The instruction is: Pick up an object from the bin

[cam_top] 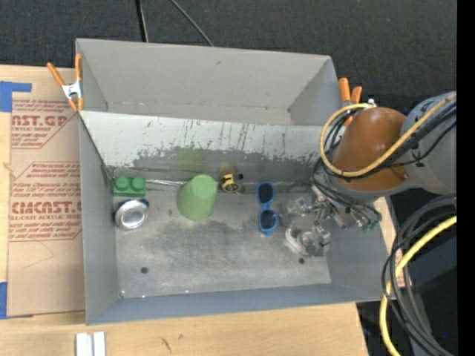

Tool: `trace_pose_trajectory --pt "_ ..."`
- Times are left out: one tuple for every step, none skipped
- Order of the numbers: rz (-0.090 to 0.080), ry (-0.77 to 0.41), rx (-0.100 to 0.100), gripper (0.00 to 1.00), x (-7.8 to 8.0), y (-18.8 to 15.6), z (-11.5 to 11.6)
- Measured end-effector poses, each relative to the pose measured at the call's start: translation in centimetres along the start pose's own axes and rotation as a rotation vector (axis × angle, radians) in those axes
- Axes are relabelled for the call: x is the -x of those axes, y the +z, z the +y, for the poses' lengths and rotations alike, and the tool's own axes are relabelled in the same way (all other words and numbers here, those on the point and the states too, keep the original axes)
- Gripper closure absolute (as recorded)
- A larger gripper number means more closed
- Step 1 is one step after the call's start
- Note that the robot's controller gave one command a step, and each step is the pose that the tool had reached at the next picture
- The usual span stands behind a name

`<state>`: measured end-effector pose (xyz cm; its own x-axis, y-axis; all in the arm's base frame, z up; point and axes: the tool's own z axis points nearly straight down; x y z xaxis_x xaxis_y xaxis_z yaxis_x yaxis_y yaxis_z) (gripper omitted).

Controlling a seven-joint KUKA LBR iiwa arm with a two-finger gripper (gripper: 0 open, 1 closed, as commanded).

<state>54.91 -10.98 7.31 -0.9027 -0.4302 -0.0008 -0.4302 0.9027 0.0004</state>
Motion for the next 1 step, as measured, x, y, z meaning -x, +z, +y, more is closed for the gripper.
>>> trace_pose_trajectory --pt "-0.003 0.000 -0.002 0.00 -0.04 0.25 0.02"
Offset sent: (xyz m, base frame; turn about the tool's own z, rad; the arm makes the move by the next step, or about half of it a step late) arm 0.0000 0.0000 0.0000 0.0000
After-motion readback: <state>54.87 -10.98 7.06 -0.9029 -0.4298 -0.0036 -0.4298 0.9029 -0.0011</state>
